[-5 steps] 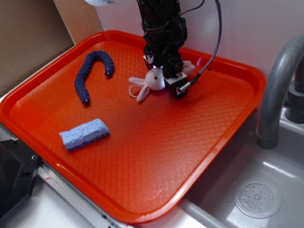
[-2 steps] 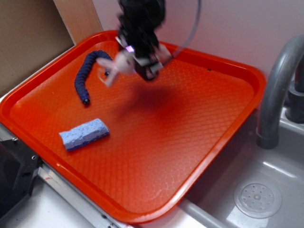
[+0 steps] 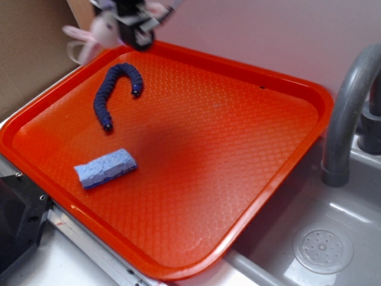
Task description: Grab the pink bunny.
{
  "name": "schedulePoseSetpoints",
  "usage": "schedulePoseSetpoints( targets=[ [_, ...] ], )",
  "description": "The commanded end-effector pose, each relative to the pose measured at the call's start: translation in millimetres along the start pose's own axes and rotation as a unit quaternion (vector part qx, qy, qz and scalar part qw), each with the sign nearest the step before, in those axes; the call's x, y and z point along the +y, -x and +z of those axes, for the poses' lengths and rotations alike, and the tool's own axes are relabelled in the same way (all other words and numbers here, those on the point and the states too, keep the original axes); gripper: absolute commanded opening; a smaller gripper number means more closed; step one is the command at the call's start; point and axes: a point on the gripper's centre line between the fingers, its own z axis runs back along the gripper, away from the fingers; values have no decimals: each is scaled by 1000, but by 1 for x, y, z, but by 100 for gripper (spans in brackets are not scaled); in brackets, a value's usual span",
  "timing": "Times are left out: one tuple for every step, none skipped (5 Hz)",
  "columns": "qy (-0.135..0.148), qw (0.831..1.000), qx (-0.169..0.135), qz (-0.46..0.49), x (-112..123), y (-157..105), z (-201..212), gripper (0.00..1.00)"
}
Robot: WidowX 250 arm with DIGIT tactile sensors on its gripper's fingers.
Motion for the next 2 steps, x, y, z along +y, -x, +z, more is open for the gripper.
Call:
schedulePoseSetpoints(
  targets=[
    [22, 997, -67, 28, 12, 17, 44, 0],
    [14, 997, -73, -4, 11, 8, 38, 0]
  ],
)
